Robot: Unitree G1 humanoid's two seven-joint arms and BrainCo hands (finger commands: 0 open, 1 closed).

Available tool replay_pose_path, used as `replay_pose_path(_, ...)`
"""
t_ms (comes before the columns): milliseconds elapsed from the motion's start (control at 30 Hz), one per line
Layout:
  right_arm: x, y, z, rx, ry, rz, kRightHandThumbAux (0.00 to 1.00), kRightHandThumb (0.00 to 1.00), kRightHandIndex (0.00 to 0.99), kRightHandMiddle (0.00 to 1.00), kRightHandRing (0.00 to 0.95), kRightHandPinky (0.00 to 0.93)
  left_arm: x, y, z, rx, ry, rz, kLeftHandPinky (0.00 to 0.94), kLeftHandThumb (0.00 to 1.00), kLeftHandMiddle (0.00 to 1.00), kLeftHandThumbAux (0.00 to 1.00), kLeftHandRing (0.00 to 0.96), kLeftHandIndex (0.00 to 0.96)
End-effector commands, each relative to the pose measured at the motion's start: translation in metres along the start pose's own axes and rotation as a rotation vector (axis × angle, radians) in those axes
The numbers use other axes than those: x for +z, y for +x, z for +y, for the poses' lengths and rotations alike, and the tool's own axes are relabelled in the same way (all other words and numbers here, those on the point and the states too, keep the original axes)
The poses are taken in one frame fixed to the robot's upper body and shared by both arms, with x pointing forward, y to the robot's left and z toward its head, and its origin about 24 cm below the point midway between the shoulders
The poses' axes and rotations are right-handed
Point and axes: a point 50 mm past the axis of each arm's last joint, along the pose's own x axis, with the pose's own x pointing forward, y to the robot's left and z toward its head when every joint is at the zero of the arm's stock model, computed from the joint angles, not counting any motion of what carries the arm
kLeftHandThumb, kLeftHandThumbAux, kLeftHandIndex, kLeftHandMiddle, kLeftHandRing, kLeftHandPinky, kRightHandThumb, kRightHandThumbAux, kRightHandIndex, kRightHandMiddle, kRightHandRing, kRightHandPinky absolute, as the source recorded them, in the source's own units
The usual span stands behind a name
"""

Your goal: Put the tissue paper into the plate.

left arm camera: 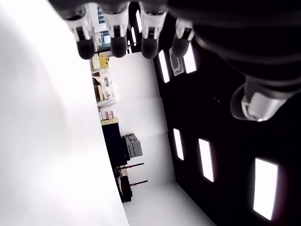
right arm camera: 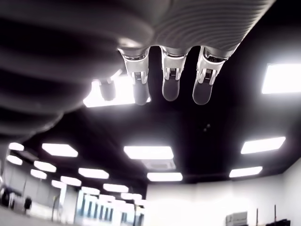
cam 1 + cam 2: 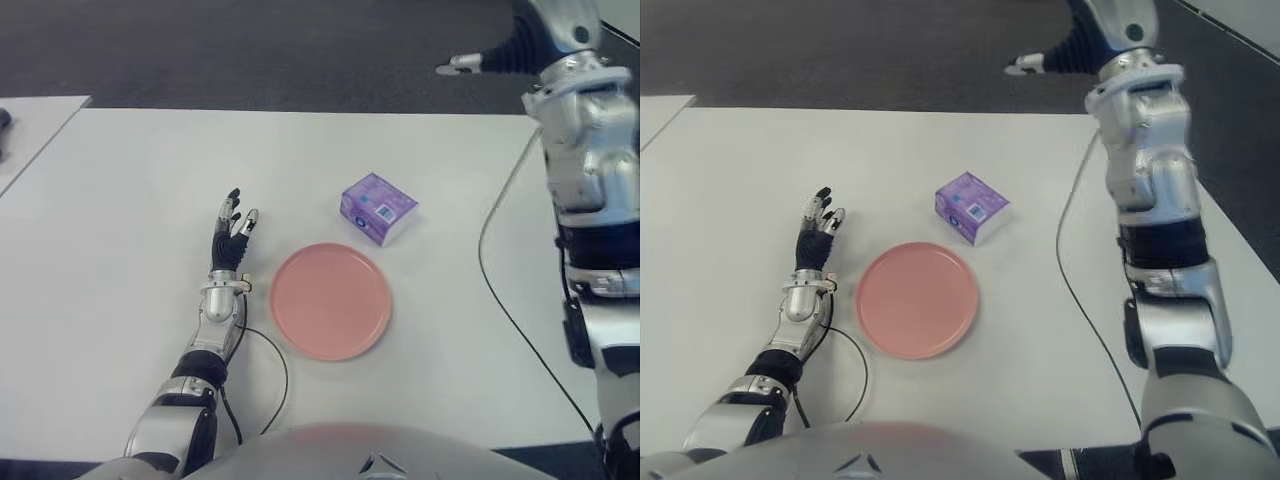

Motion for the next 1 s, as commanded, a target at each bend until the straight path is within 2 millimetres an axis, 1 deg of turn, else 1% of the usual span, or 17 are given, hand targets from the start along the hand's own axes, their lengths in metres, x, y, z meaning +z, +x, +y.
replay_pose_path(33,0.073,-0.013,0.115,0.307,0.184,-0.098,0.523,0.127,0.0,0.001,0.0,0.003,-0.016,-0.019,-0.005,-0.018,0.013,0.073,0.0,0.0,0.0,0.388,0.0,0.0)
replay_pose_path(67,0.079,-0.01,0.119,0.315,0.179,-0.106,0.524,0.125,0.0,0.001,0.0,0.002,-0.016,-0.019,-0.005,-0.017,0.012,0.074,0.0,0.0,0.0,0.389,0.0,0.0)
replay_pose_path(167,0.088,-0.007,0.129,0.332,0.168,-0.124,0.522,0.11,0.0,0.0,0.0,0.0,-0.016,-0.02,-0.006,-0.015,0.01,0.074,0.0,0.0,0.0,0.396,0.0,0.0)
replay_pose_path(267,0.088,-0.009,0.139,0.351,0.163,-0.132,0.52,0.11,0.0,0.0,0.0,0.0,-0.016,-0.02,-0.006,-0.013,0.009,0.073,0.0,0.0,0.0,0.4,0.0,0.0)
replay_pose_path(300,0.087,-0.013,0.147,0.366,0.167,-0.13,0.52,0.112,0.0,0.0,0.0,0.0,-0.015,-0.021,-0.006,-0.014,0.01,0.073,0.0,0.0,0.0,0.401,0.0,0.0)
replay_pose_path(400,0.082,-0.022,0.161,0.392,0.177,-0.122,0.52,0.136,0.0,0.0,0.0,0.0,-0.015,-0.021,-0.007,-0.018,0.012,0.07,0.0,0.0,0.0,0.401,0.0,0.0)
replay_pose_path(567,0.076,-0.025,0.167,0.398,0.181,-0.114,0.521,0.158,0.0,0.0,0.0,0.0,-0.013,-0.022,-0.008,-0.026,0.014,0.066,0.0,0.0,0.0,0.402,0.0,0.0)
replay_pose_path(733,0.071,-0.026,0.172,0.41,0.165,-0.089,0.519,0.151,0.0,0.0,0.0,0.0,-0.013,-0.023,-0.008,-0.022,0.018,0.063,0.0,0.0,0.0,0.402,0.0,0.0)
replay_pose_path(1000,0.065,-0.038,0.186,0.47,0.136,-0.039,0.529,0.139,0.0,0.004,0.0,0.0,-0.014,-0.024,-0.007,-0.016,0.014,0.06,0.0,0.0,0.0,0.402,0.0,0.0)
